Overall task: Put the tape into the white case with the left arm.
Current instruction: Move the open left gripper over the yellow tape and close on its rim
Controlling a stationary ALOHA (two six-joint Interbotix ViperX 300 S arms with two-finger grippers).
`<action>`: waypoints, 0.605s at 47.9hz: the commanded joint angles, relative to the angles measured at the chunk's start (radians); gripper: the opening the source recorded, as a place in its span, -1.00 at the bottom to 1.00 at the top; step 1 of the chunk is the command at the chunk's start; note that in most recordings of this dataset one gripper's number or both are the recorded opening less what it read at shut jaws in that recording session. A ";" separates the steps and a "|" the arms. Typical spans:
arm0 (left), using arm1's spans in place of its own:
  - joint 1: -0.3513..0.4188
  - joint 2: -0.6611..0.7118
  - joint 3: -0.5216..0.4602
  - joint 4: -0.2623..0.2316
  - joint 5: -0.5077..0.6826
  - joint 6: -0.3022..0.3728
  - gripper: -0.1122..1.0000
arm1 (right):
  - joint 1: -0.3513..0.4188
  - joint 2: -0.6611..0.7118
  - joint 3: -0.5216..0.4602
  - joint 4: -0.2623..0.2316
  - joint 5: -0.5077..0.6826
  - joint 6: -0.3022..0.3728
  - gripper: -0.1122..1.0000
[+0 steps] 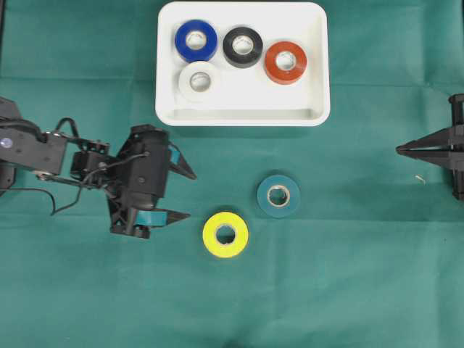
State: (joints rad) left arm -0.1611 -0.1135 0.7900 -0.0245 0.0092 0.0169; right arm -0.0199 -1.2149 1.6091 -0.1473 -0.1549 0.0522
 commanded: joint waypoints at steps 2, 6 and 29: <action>-0.005 0.018 -0.049 -0.002 0.000 0.003 0.65 | -0.002 0.006 -0.009 -0.002 -0.008 -0.002 -0.97; -0.005 0.046 -0.078 -0.002 0.000 0.003 0.65 | -0.002 0.006 -0.009 -0.002 -0.008 -0.002 -0.97; -0.026 0.193 -0.245 -0.002 0.132 -0.054 0.65 | -0.002 0.006 -0.009 -0.002 -0.008 -0.002 -0.97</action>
State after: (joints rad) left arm -0.1779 0.0782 0.5844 -0.0245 0.1273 -0.0307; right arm -0.0199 -1.2149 1.6091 -0.1473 -0.1565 0.0506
